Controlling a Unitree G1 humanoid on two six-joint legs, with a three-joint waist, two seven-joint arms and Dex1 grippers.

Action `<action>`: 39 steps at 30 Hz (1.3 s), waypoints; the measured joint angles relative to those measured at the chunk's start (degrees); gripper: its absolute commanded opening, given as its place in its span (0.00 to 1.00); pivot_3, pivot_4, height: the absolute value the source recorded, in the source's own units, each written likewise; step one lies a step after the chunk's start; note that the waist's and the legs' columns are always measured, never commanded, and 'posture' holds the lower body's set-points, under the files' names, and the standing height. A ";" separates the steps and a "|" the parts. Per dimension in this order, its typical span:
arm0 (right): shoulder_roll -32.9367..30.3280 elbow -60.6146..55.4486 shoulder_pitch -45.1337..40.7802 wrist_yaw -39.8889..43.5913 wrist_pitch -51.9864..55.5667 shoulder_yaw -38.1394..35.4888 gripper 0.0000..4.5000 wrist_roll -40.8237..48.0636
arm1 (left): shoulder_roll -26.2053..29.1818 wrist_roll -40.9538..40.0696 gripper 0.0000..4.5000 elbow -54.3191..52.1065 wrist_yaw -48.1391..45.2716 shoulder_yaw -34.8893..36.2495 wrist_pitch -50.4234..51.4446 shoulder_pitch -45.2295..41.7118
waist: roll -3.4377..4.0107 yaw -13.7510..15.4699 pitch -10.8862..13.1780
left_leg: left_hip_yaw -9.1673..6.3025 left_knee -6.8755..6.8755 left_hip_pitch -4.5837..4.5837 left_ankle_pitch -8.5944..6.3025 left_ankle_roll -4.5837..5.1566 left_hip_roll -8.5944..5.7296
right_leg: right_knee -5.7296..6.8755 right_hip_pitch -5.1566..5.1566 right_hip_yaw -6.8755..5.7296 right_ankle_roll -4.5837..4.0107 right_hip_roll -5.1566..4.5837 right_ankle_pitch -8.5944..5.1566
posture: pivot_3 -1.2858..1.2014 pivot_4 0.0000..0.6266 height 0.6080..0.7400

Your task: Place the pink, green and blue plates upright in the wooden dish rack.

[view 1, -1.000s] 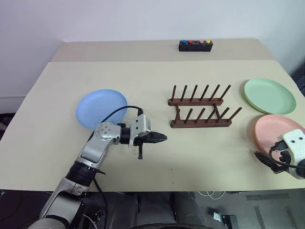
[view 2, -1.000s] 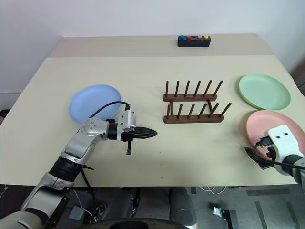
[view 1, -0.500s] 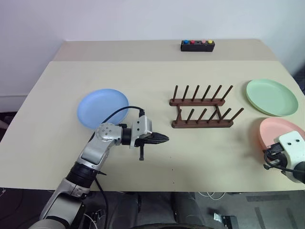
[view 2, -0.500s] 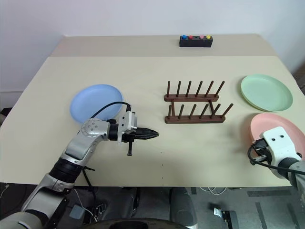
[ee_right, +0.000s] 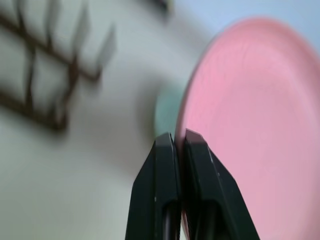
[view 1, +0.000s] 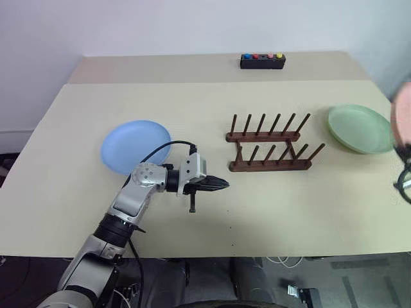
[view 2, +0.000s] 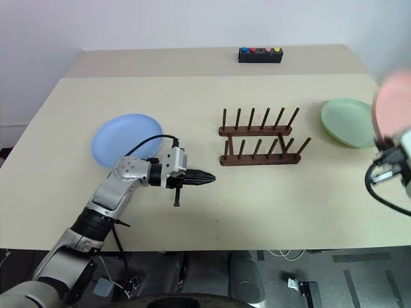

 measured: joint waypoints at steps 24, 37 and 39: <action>7.99 28.96 -30.66 3.46 5.91 13.78 0.02 44.81 | 2.13 -0.10 0.00 -3.60 3.49 1.22 0.69 2.79 | 0.02 0.04 0.02 | -0.17 0.07 -0.42 0.00 0.02 -0.04 | 0.08 -0.35 -0.10 -0.03 -0.03 0.04 | 0.52 0.24 1.00; 6.94 32.09 -29.90 4.83 5.11 13.95 0.02 46.76 | 2.81 -3.34 0.00 -7.16 3.40 3.13 4.11 3.02 | 0.03 0.02 0.01 | -0.16 0.07 -0.42 0.00 0.02 -0.05 | 0.09 -0.36 -0.10 -0.02 -0.03 0.04 | 0.52 0.24 1.00; 6.81 32.52 -29.63 5.19 5.11 13.95 0.02 46.71 | 2.77 -3.74 0.00 -7.25 3.57 3.25 4.38 3.02 | 0.03 0.03 0.01 | -0.16 0.07 -0.42 0.00 0.02 -0.05 | 0.09 -0.36 -0.10 -0.02 -0.03 0.04 | 0.52 0.24 1.00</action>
